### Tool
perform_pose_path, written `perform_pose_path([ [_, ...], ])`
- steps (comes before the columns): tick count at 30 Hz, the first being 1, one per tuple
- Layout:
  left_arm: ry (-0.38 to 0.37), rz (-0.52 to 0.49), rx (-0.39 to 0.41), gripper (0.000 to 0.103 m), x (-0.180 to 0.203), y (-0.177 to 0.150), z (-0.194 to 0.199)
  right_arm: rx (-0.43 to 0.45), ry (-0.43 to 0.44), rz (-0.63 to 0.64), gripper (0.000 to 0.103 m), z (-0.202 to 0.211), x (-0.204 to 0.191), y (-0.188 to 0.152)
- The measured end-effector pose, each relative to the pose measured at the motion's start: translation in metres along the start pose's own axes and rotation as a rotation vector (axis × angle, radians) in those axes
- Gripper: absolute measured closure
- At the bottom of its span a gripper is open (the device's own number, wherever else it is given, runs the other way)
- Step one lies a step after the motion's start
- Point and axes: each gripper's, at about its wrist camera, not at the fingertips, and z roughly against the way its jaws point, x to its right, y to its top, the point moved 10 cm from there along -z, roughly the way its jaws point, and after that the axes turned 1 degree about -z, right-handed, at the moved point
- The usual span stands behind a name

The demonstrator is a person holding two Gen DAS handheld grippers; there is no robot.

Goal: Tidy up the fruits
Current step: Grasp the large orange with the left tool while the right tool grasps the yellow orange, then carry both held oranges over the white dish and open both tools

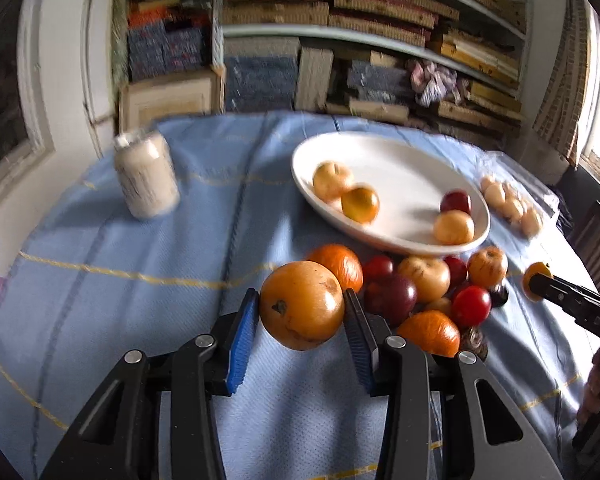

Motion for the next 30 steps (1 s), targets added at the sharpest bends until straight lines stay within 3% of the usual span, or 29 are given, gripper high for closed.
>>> perform_pose_path([
  [3, 0.006, -0.009, 0.035, 0.06, 0.003, 0.009, 0.014, 0.031, -0.007, 0.004, 0.066, 0.011, -0.002, 0.004],
  [11, -0.02, 0.03, 0.026, 0.06, -0.003, 0.025, 0.025, 0.077, 0.008, 0.022, 0.066, 0.031, -0.019, 0.015],
  [15, 0.009, -0.013, 0.047, 0.06, 0.002, 0.059, 0.027, 0.101, 0.016, 0.066, 0.066, 0.041, -0.037, 0.042],
  [19, -0.008, -0.028, 0.051, 0.06, 0.017, 0.097, 0.017, 0.134, 0.021, 0.097, 0.066, 0.042, -0.052, 0.084],
  [23, -0.013, -0.047, 0.034, 0.06, 0.034, 0.122, -0.01, 0.113, 0.032, 0.11, 0.066, 0.014, -0.062, 0.107],
  [30, -0.014, -0.086, -0.056, 0.06, 0.056, 0.134, -0.088, -0.002, 0.016, 0.112, 0.066, -0.062, -0.061, 0.105],
])
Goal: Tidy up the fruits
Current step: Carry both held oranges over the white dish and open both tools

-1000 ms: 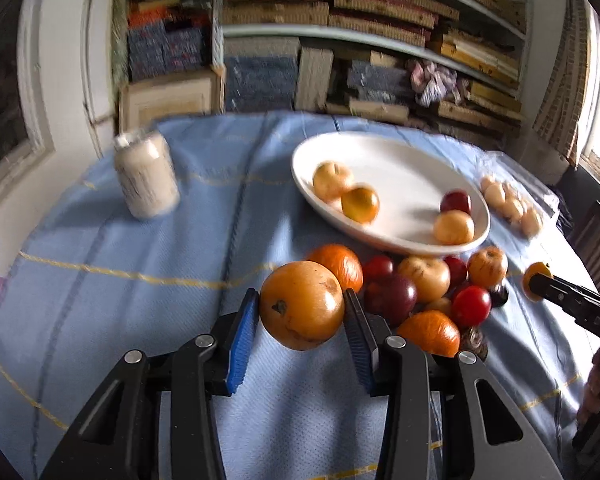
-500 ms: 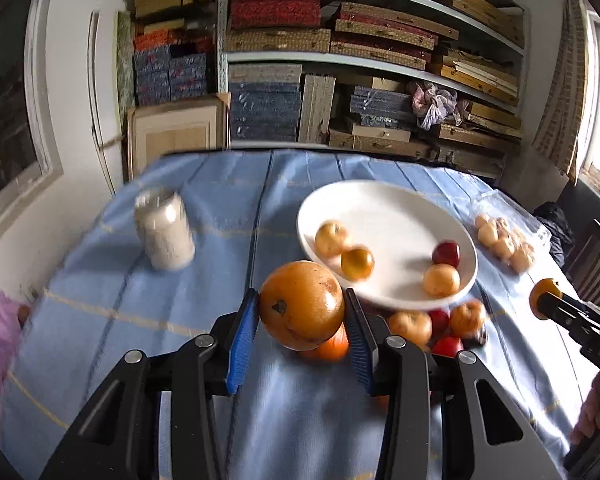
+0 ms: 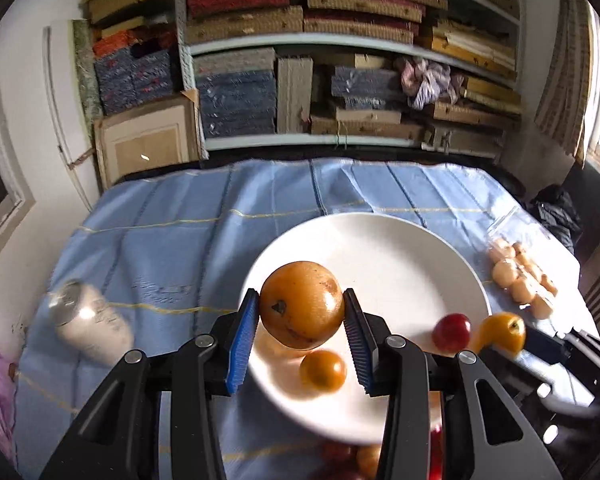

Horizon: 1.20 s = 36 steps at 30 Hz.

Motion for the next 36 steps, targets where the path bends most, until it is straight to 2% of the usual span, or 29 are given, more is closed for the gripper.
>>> perform_pose_path([
  [3, -0.025, 0.007, -0.047, 0.06, 0.005, -0.002, -0.034, -0.036, -0.011, 0.033, 0.066, -0.025, 0.0, -0.003],
  [8, -0.04, 0.0, -0.096, 0.06, 0.01, -0.004, -0.067, -0.089, -0.001, 0.074, 0.066, -0.052, -0.004, -0.006],
  [16, -0.054, 0.005, -0.133, 0.06, 0.021, -0.006, -0.092, -0.149, 0.003, 0.099, 0.066, -0.076, 0.0, -0.021],
  [21, -0.044, 0.021, -0.147, 0.06, 0.015, -0.009, -0.095, -0.122, 0.007, 0.093, 0.065, -0.07, 0.002, -0.016],
  [25, -0.026, 0.021, -0.116, 0.059, 0.008, -0.003, -0.079, -0.09, 0.013, 0.095, 0.063, -0.053, -0.002, -0.01],
  [27, -0.02, 0.018, -0.102, 0.053, 0.007, 0.001, -0.069, -0.065, 0.015, 0.095, 0.063, -0.039, -0.003, -0.004],
  [28, -0.01, 0.012, -0.09, 0.049, 0.005, 0.003, -0.061, -0.044, 0.022, 0.091, 0.063, -0.027, -0.005, 0.0],
  [33, 0.023, 0.002, -0.032, 0.046, -0.01, 0.008, -0.011, 0.064, 0.028, 0.095, 0.052, 0.039, -0.01, 0.005],
  [36, 0.046, 0.019, 0.003, 0.037, -0.029, -0.004, 0.03, 0.109, 0.017, 0.105, 0.047, 0.077, -0.013, -0.005],
])
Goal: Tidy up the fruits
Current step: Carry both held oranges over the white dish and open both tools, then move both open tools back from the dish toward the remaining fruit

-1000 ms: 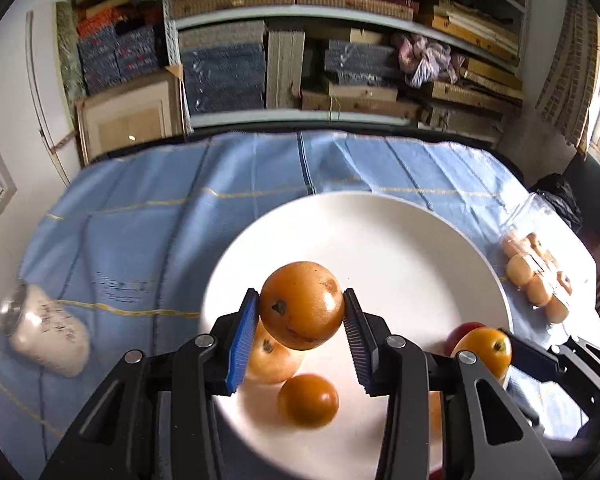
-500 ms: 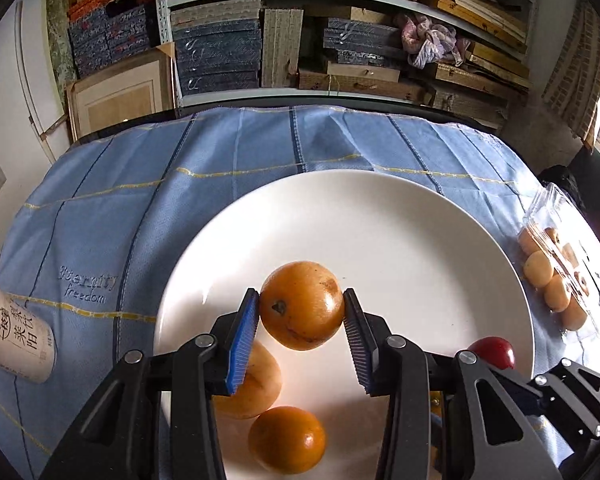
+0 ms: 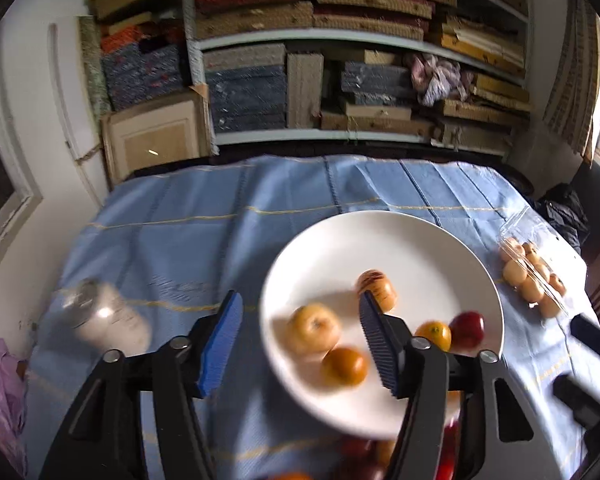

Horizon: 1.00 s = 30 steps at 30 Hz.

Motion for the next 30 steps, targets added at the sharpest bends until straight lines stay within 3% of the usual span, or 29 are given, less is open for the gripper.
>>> perform_pose_path([
  [2, 0.018, 0.007, 0.012, 0.031, -0.012, -0.016, 0.021, 0.028, -0.01, 0.004, 0.042, 0.022, -0.002, -0.007],
  [7, 0.041, 0.027, -0.016, 0.024, -0.03, -0.074, 0.049, 0.14, -0.06, -0.015, 0.011, 0.067, -0.002, -0.036],
  [9, 0.047, 0.034, -0.028, 0.02, -0.032, -0.093, 0.051, 0.18, -0.059, -0.052, 0.008, 0.076, 0.0, -0.052],
  [14, 0.074, 0.027, -0.043, 0.018, -0.032, -0.128, 0.042, 0.166, -0.102, -0.084, 0.005, 0.068, 0.014, -0.078],
  [22, 0.088, 0.024, -0.028, 0.017, -0.028, -0.145, 0.025, 0.11, -0.109, -0.107, 0.005, 0.048, 0.022, -0.088],
  [30, -0.007, 0.068, -0.053, 0.017, -0.026, -0.152, 0.013, 0.065, -0.109, -0.082, 0.005, 0.035, 0.016, -0.097],
])
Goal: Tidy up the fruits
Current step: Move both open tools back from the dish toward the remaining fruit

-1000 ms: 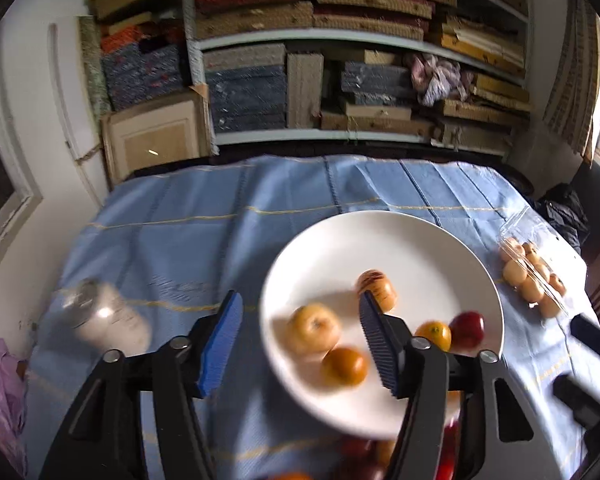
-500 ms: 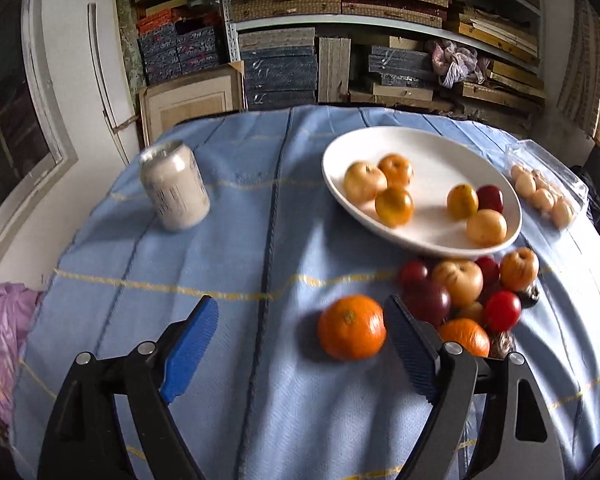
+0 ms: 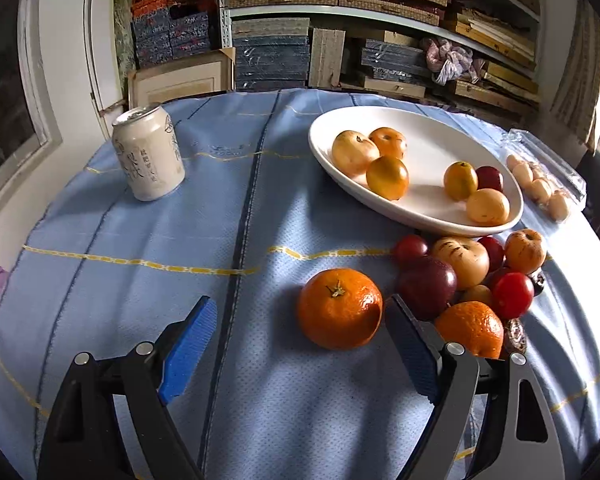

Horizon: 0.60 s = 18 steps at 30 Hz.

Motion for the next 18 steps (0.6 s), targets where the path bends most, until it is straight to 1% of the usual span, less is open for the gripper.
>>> perform_pose_path([
  [7, -0.034, -0.022, 0.007, 0.017, 0.008, -0.002, -0.001, -0.039, -0.001, 0.007, 0.005, -0.008, -0.003, -0.007],
  [10, -0.066, -0.033, 0.01, 0.017, 0.015, -0.002, 0.0, -0.051, -0.004, 0.008, 0.005, -0.01, -0.003, -0.009],
  [13, -0.11, -0.039, -0.008, 0.017, 0.021, -0.005, -0.003, -0.057, -0.008, 0.009, 0.005, -0.012, -0.002, -0.011],
  [16, -0.148, -0.019, -0.034, 0.017, 0.022, -0.009, -0.01, -0.062, -0.01, 0.008, 0.005, -0.013, -0.001, -0.011],
  [18, -0.16, -0.003, -0.042, 0.017, 0.02, -0.009, -0.012, -0.061, -0.01, 0.009, 0.005, -0.013, -0.001, -0.011],
])
